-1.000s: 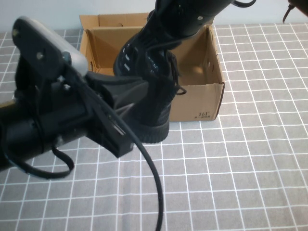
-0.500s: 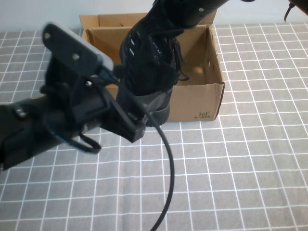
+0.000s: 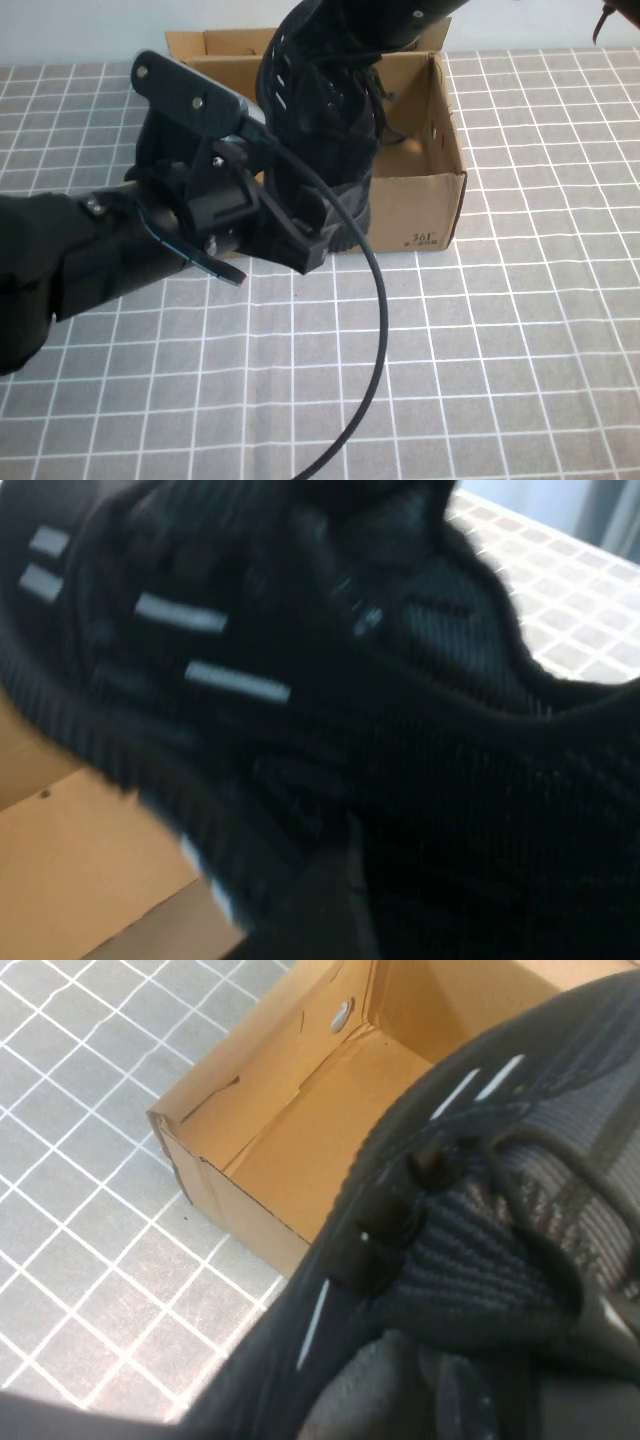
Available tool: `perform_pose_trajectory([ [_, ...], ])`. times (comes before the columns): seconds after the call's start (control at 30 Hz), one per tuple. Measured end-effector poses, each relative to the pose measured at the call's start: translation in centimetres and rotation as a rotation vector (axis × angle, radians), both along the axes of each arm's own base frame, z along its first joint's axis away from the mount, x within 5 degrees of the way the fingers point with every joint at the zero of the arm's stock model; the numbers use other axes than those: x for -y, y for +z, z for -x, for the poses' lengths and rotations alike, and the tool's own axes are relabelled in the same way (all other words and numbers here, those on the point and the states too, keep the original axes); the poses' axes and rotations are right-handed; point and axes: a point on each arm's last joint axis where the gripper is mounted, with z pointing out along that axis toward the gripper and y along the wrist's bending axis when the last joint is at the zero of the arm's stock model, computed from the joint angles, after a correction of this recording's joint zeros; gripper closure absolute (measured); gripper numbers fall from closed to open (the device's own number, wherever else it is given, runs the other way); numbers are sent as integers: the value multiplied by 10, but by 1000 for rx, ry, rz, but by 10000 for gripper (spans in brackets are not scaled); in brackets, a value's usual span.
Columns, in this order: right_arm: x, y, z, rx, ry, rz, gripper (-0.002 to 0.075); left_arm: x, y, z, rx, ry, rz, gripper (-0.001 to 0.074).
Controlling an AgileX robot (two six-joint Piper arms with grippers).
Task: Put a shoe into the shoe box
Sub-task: Hand over the shoe
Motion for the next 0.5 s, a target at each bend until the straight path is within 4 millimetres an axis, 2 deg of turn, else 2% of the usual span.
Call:
perform_pose_trajectory([
  [0.27, 0, 0, 0, 7, -1, -3, 729, 5, 3, 5, -19, -74, 14, 73],
  [0.4, 1, -1, -5, 14, -11, -9, 729, 1, 6, 4, 18, -35, 5, 73],
  [0.5, 4, -8, -15, 2, -37, -8, 729, -3, 7, 0, 46, 15, -9, 73],
])
